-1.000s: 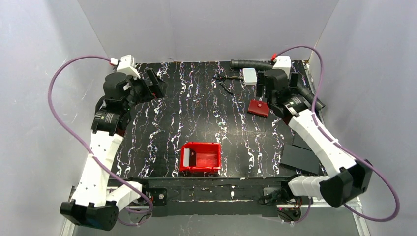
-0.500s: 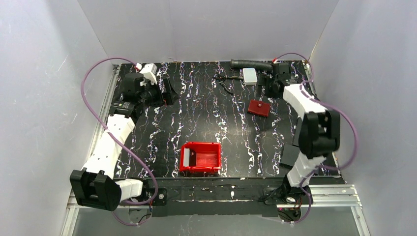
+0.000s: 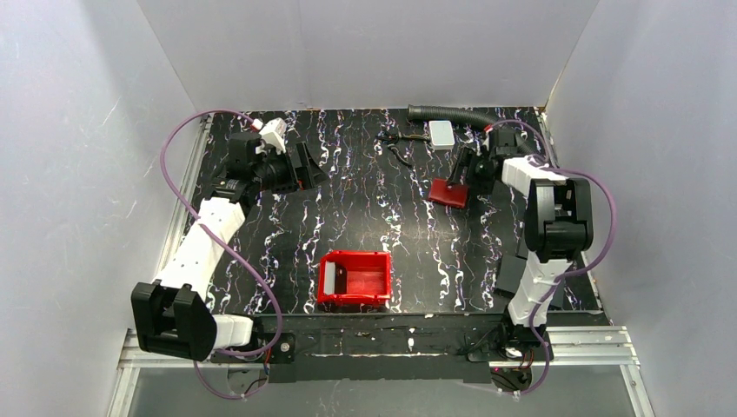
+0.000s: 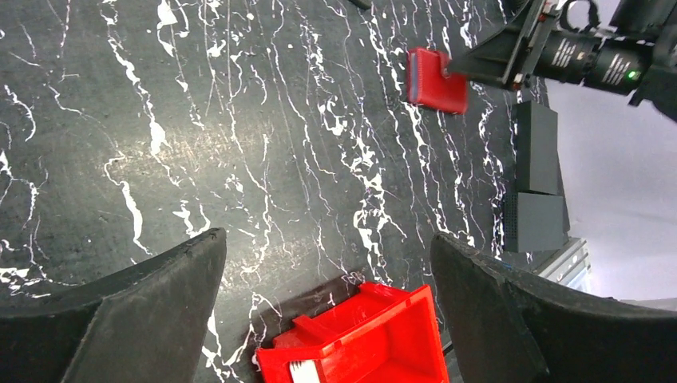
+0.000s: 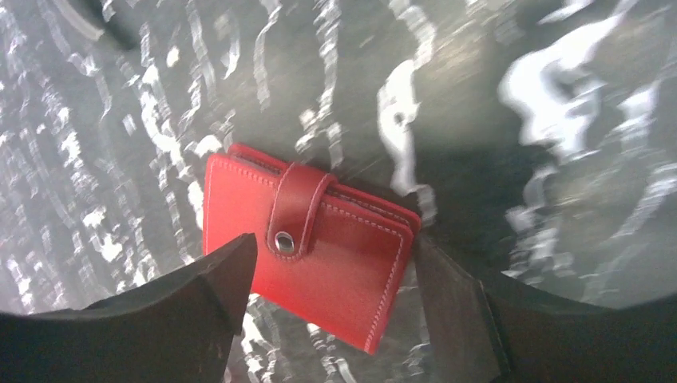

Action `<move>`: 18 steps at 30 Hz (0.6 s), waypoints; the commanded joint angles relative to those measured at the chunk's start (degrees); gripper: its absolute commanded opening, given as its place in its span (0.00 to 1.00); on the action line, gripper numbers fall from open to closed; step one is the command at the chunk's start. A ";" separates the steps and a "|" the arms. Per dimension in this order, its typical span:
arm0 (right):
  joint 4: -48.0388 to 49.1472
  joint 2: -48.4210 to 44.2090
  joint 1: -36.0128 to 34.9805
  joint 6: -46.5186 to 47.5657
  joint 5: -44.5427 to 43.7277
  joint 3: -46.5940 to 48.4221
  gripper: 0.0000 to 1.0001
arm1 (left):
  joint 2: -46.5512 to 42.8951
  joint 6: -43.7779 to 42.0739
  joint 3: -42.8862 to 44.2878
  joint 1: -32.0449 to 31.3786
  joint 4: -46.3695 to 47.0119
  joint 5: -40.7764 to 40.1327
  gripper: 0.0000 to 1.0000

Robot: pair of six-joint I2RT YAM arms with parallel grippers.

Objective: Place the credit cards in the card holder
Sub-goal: Move the card holder to the center of the board.

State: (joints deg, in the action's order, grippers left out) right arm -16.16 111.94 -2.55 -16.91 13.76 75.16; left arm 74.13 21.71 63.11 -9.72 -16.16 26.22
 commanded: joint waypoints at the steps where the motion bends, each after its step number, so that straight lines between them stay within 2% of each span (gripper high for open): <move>1: 9.58 -4.99 -6.68 -13.98 6.61 -9.82 0.81 | -0.06 1.31 -0.39 -0.13 1.74 3.22 0.99; 5: 24.16 -11.34 -14.01 -31.59 6.16 -18.57 0.82 | 0.68 1.31 -0.51 -0.13 1.75 3.17 0.99; 9: 29.79 -12.31 -23.58 -36.59 3.87 -18.25 0.84 | 2.13 1.87 -0.28 -0.13 1.74 4.14 0.99; 11: 26.29 -11.32 -25.58 -33.04 2.52 -15.70 0.82 | 3.05 2.30 -0.26 -0.14 1.61 4.72 0.99; 15: 9.50 -10.66 -25.93 -18.51 -7.06 -8.40 0.80 | 4.88 3.31 -0.16 -0.20 1.49 5.94 0.99; 18: 3.79 -13.29 -26.02 -11.78 -14.49 -7.67 0.79 | 6.15 4.36 0.04 -0.33 1.57 7.26 0.99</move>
State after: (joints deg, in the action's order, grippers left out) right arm -2.57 101.62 -29.67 -39.33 11.05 64.29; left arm 79.75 24.82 63.02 -9.76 -14.81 30.30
